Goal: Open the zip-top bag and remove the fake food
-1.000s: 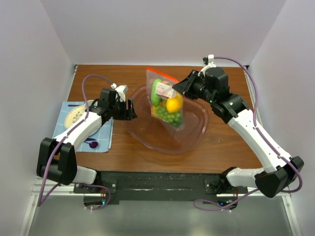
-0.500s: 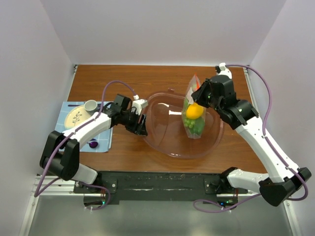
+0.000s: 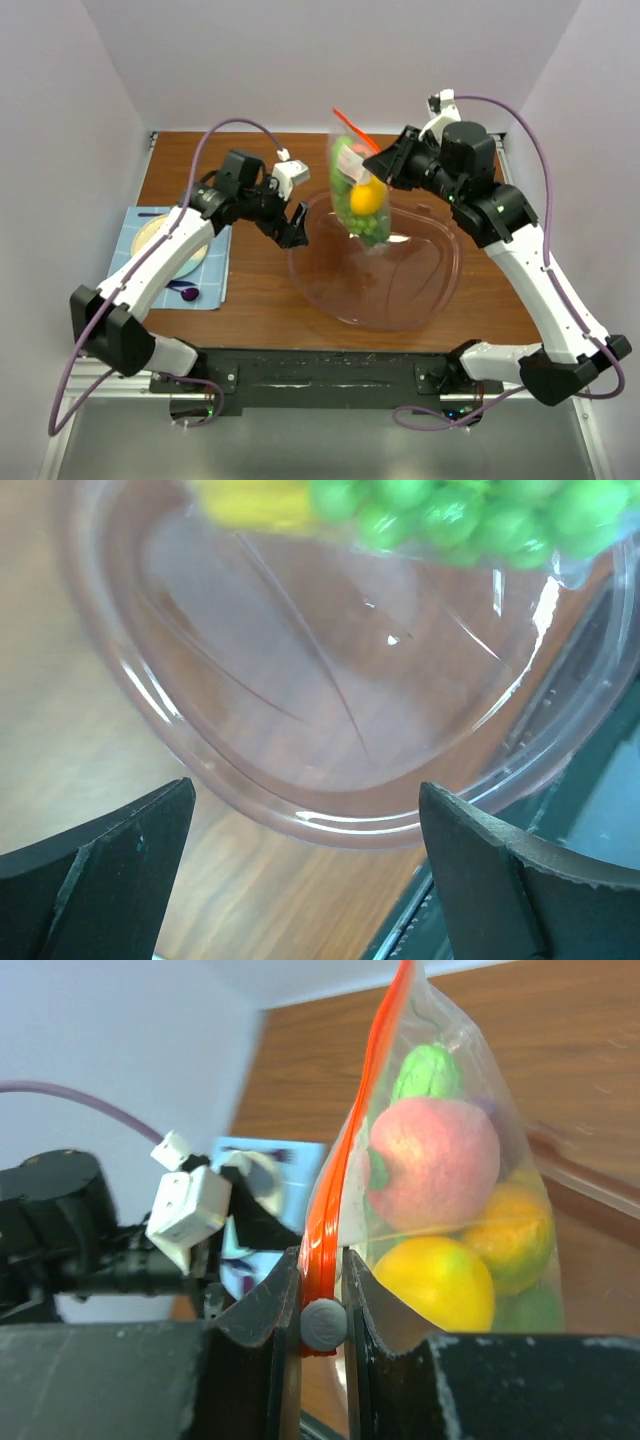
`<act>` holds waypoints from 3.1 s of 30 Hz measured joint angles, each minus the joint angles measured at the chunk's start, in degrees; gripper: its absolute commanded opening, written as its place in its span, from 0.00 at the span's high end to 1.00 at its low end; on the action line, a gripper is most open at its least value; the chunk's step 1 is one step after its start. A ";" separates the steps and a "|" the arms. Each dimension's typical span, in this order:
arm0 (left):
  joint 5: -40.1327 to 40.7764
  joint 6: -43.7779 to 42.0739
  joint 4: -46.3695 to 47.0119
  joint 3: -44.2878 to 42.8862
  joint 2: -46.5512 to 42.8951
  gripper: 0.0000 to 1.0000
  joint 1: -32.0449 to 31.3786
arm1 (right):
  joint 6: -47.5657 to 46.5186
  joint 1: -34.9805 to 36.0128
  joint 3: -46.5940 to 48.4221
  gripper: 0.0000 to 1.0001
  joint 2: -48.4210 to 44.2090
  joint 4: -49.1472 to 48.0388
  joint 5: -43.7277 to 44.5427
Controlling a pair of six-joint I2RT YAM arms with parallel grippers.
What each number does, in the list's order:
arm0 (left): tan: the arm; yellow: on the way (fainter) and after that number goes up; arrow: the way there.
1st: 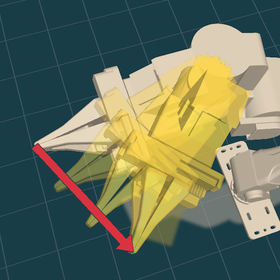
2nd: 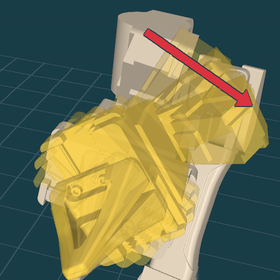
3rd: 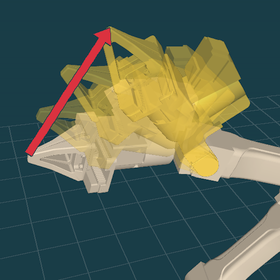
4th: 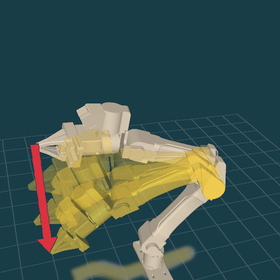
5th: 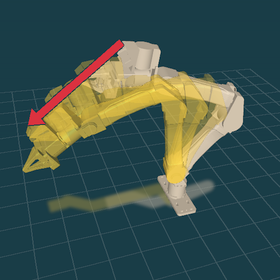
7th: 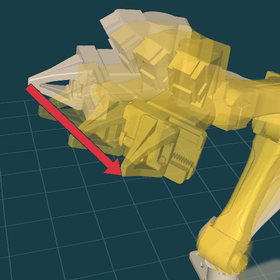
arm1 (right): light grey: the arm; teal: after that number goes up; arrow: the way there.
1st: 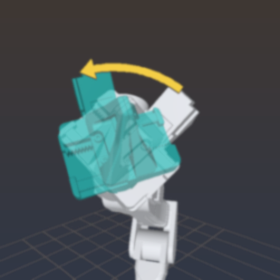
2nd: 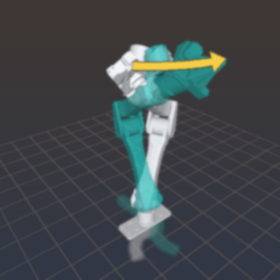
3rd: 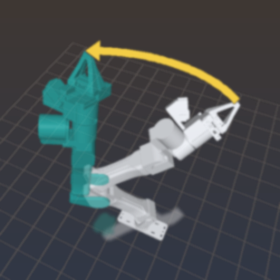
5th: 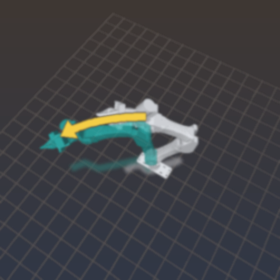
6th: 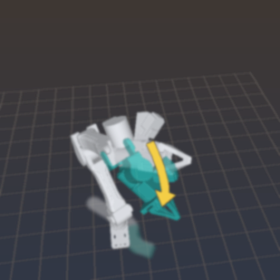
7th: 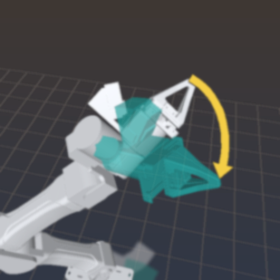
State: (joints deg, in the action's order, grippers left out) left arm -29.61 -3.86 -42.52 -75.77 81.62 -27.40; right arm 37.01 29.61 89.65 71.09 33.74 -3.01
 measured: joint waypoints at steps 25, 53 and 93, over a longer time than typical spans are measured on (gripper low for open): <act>-17.40 -5.92 8.28 -20.13 -16.02 0.00 22.86 | -2.64 13.46 25.29 1.00 25.99 -5.07 -17.46; -0.79 -21.66 16.17 11.63 -30.88 0.00 23.26 | -12.59 27.43 1.64 1.00 33.70 -21.09 -15.72; -22.32 -69.59 -31.43 -4.09 -10.08 0.45 24.76 | -20.57 27.36 -5.53 1.00 21.55 -18.36 -7.50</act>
State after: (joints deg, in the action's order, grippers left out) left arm -51.92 -73.45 -73.95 -79.85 71.55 -2.63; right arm 16.45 56.97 84.12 92.64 15.38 -10.50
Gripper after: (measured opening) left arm 0.713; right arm 0.191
